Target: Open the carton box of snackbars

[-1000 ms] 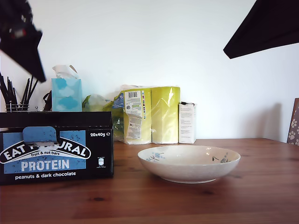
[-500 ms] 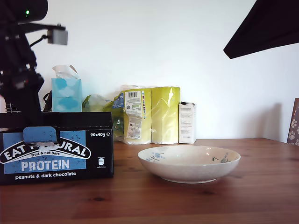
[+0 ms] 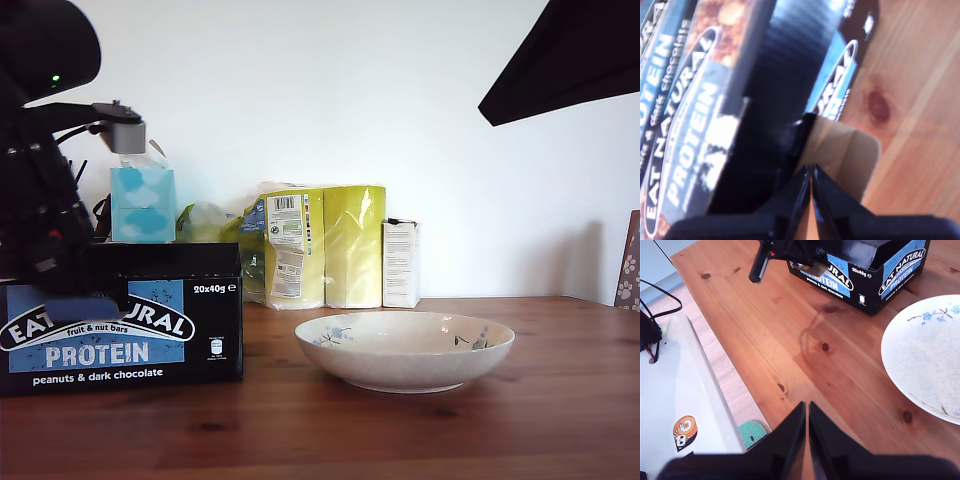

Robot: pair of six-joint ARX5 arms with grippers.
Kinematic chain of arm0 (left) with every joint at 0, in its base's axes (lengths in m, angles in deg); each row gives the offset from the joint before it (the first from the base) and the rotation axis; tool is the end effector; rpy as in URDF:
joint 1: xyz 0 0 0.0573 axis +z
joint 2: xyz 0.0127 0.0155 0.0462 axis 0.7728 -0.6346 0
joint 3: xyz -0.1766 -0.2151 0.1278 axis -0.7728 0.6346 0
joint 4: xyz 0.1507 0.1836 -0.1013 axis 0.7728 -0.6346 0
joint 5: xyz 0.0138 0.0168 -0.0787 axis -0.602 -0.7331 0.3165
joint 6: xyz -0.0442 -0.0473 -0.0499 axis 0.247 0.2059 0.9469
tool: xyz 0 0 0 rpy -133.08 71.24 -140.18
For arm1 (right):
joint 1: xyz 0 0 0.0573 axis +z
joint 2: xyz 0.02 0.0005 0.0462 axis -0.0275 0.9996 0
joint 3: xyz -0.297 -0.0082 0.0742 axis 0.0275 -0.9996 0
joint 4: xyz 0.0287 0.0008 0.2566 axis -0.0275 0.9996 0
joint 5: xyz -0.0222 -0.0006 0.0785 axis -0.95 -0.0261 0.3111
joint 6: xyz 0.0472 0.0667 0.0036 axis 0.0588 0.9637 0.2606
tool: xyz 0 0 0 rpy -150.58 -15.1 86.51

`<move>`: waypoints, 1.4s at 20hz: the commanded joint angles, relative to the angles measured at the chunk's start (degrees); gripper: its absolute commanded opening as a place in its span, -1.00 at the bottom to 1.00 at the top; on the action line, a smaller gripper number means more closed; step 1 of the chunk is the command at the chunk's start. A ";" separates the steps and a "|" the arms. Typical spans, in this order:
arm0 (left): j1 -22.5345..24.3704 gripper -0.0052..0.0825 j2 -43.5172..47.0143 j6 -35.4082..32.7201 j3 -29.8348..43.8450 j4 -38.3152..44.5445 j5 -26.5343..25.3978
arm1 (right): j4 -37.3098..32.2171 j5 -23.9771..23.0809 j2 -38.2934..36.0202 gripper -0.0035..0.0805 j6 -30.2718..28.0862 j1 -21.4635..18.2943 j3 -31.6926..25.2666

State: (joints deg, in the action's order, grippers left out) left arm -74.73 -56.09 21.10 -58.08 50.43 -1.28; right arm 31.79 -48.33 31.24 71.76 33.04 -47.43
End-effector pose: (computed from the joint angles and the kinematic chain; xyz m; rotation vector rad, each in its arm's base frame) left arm 0.2647 -0.1123 0.2005 0.8189 0.8319 -0.6071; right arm 0.1170 0.1166 0.2629 -0.1700 0.6344 1.0579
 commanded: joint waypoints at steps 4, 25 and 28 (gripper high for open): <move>-2.10 -0.93 1.18 0.48 1.18 5.81 -5.35 | -0.20 0.00 -0.04 -0.95 -0.39 0.24 0.85; 12.09 -0.94 4.11 2.60 1.14 36.72 -3.21 | -0.17 0.04 -0.04 -0.95 0.11 0.26 0.85; 15.15 -0.94 2.89 3.08 1.14 39.04 1.33 | -0.22 0.04 -0.04 -0.95 0.20 0.26 0.85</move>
State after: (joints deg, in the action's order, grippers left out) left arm -60.02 -51.82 23.83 -57.90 88.37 -0.86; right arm 31.79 -48.33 31.24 71.83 33.04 -47.43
